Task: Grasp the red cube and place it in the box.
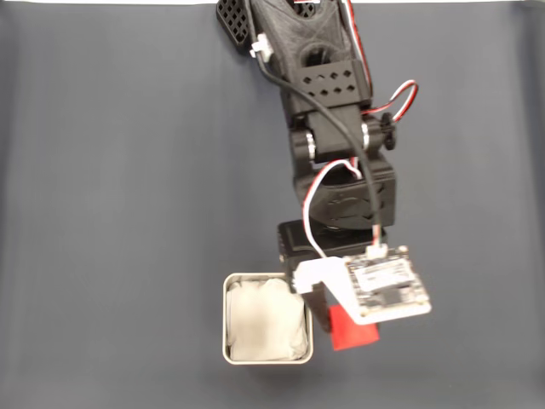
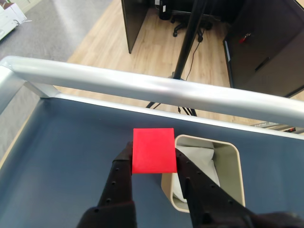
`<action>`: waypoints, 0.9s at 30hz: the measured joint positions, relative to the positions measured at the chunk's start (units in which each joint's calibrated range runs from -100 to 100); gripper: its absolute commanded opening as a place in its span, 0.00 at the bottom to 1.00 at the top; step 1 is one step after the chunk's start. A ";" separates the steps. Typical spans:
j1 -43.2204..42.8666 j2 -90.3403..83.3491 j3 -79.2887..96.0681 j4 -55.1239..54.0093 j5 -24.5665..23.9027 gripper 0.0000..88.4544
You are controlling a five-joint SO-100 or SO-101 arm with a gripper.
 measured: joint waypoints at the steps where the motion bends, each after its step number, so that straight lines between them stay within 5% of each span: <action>1: 0.37 -0.35 0.63 -0.08 -0.05 0.09; 27: 6.16 -3.91 7.23 -3.26 0.15 0.09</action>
